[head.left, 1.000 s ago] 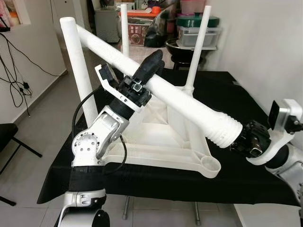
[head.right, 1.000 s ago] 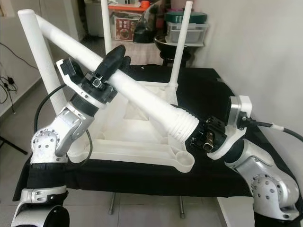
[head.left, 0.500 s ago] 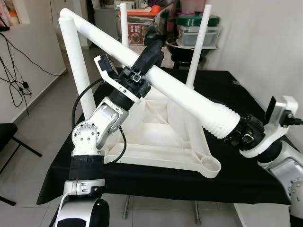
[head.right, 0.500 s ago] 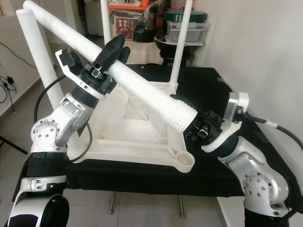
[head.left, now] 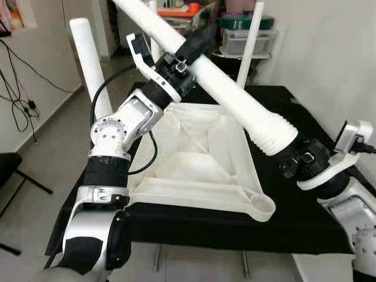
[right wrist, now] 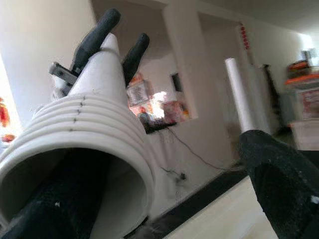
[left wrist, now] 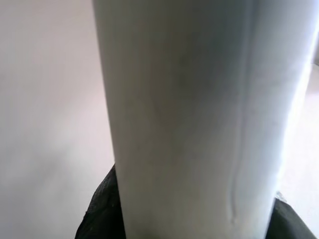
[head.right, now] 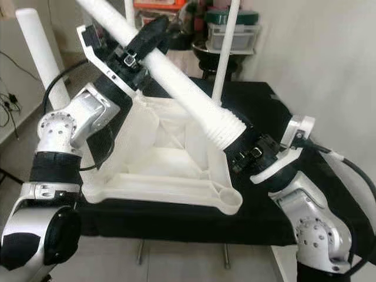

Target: Building children table

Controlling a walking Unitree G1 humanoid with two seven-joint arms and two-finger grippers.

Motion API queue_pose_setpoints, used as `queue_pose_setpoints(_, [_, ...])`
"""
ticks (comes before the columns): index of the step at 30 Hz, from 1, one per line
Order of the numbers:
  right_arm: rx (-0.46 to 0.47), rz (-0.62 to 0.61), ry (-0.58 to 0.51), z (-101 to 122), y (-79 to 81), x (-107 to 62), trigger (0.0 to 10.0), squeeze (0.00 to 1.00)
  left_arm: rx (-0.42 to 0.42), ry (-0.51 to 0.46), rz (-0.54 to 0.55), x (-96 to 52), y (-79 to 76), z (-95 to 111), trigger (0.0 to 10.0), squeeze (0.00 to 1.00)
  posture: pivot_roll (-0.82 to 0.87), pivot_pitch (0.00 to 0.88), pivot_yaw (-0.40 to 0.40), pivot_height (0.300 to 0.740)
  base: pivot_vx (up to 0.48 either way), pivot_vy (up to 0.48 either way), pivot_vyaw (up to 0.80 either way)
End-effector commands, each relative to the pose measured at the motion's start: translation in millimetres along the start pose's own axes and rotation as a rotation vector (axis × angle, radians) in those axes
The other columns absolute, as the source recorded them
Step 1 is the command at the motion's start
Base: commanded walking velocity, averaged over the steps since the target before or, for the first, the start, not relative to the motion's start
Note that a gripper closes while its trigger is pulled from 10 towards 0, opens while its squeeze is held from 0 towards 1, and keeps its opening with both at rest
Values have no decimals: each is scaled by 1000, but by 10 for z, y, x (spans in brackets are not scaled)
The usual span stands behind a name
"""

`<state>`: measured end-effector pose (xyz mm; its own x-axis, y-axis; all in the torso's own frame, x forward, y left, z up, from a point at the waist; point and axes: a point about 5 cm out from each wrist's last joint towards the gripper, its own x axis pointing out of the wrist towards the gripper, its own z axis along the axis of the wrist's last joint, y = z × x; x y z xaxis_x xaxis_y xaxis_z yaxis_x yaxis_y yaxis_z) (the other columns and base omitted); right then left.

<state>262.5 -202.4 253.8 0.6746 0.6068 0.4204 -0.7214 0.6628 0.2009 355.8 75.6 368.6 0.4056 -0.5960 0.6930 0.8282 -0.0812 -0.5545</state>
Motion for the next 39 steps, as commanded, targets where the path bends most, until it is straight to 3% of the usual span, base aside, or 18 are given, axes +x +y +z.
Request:
queue_pose_setpoints(1, [19, -135, 240, -414, -89, -179, 10000, 1000, 78, -237, -175, 98, -385, 510, 0, 0, -109, 27, -15, 740, 0, 0, 0])
queue_pose_setpoints(10, [-177, -243, 430, -395, -234, -403, 10000, 1000, 139, -190, -178, 189, -430, 547, 0, 0, -120, 28, -4, 740, 0, 0, 0])
queue_pose_setpoints(12, [-177, -320, 400, -347, -311, -403, 10000, 1000, 137, -198, -182, 208, -426, 571, 0, 0, -124, 25, -3, 740, 0, 0, 0])
queue_pose_setpoints(16, [-174, -351, 386, -340, -338, -396, 10000, 1000, 140, -205, -184, 227, -419, 592, 0, 0, -121, 24, -5, 740, 0, 0, 0])
queue_pose_setpoints(17, [-219, -408, 405, -333, -400, -409, 10000, 925, 157, -191, -179, 237, -409, 596, 0, 0, -121, 23, -4, 740, 0, 0, 0])
queue_pose_setpoints(19, [-219, -408, 405, -333, -400, -409, 10000, 925, 157, -191, -179, 237, -409, 596, 0, 0, -121, 23, -4, 740, 0, 0, 0])
queue_pose_setpoints(20, [-267, -473, 422, -313, -475, -426, 10000, 659, 183, -171, -172, 243, -401, 588, 0, 0, -121, 23, -4, 740, 0, 0, 0])
queue_pose_setpoints(22, [-267, -473, 422, -313, -475, -426, 10000, 659, 183, -171, -172, 243, -401, 588, 0, 0, -121, 23, -4, 740, 0, 0, 0])
queue_pose_setpoints(24, [-500, -626, 367, 52, -701, -409, 10000, 639, 373, 6, -116, 278, -291, 356, 0, 0, -115, 19, -4, 740, 0, 0, 0])
queue_pose_setpoints(27, [-566, -659, 341, 189, -749, -399, 10000, 639, 439, 70, -102, 282, -246, 264, 0, 0, -115, 18, -4, 740, 0, 0, 0])
queue_pose_setpoints(28, [-666, -691, 333, 343, -794, -389, 10000, 643, 509, 141, -81, 275, -171, 139, 0, 0, -112, 17, -7, 740, 0, 0, 0])
queue_pose_setpoints(32, [-721, -706, 336, 420, -815, -384, 10000, 639, 545, 178, -72, 268, -127, 70, 0, 0, -111, 17, -7, 740, 0, 0, 0])
queue_pose_setpoints(33, [-787, -755, 343, 494, -867, -398, 10000, 635, 618, 231, -55, 248, -55, -41, 0, 0, -111, 15, -8, 740, 0, 0, 0])
queue_pose_setpoints(34, [-775, -749, 330, 516, -874, -374, 10000, 631, 696, 292, -51, 219, 17, -167, 0, 0, -111, 12, -6, 740, 0, 0, 0])
queue_pose_setpoints(36, [-752, -739, 319, 515, -873, -356, 10000, 631, 743, 329, -54, 198, 56, -245, 0, 0, -111, 12, -6, 740, 0, 0, 0])
queue_pose_setpoints(37, [-697, -699, 310, 500, -853, -328, 10000, 455, 769, 370, -67, 169, 86, -331, 0, 0, -110, 13, -4, 740, 0, 0, 0])
queue_pose_setpoints(38, [-639, -652, 289, 507, -826, -298, 10000, 16, 774, 401, -82, 136, 107, -403, 0, 0, -110, 13, -4, 740, 0, 0, 0])
queue_pose_setpoints(39, [-639, -652, 289, 507, -826, -298, 10000, 16, 774, 401, -82, 136, 107, -403, 0, 0, -110, 13, -4, 740, 0, 0, 0])
